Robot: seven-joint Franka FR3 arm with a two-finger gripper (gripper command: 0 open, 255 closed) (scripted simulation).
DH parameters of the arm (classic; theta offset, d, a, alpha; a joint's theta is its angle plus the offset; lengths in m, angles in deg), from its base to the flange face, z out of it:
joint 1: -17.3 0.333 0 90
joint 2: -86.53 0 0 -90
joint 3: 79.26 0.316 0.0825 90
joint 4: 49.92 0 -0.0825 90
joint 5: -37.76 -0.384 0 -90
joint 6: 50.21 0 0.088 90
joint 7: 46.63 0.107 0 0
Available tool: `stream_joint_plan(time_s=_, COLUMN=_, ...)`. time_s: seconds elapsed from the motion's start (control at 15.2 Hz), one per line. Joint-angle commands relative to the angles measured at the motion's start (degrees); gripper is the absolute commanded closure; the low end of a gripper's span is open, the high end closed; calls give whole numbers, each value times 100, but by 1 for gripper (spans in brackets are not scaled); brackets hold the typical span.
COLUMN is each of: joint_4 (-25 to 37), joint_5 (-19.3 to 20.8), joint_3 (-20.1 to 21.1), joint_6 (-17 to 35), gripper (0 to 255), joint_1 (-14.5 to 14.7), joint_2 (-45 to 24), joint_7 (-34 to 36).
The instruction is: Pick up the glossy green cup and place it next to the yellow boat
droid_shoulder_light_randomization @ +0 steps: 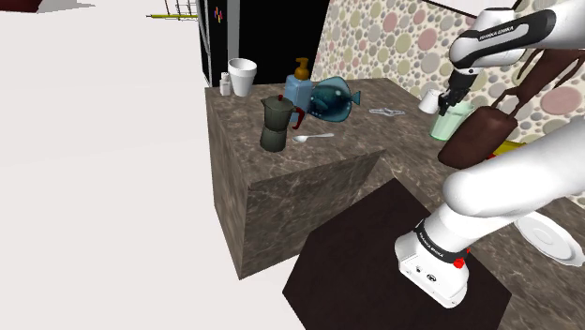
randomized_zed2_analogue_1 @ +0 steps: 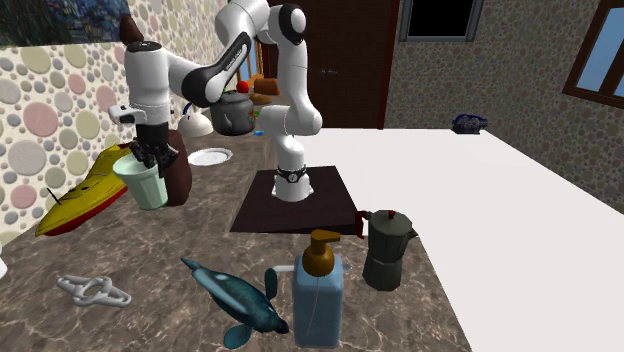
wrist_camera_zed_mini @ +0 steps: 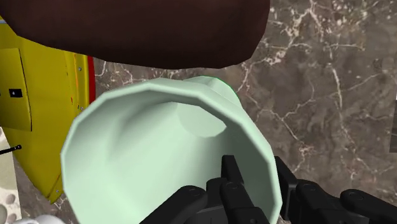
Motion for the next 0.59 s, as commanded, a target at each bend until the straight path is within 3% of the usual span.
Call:
stream_joint_plan(time_s=0.0, joint_4=-88, joint_5=6, joint_3=-36, joint_6=146, gripper=255, joint_1=-14, joint_2=-87, joint_7=18)
stream_joint_plan(time_s=0.53, joint_4=-410, joint_5=31, joint_3=-118, joint_6=785, gripper=255, joint_1=-38, joint_2=-417, joint_7=102)
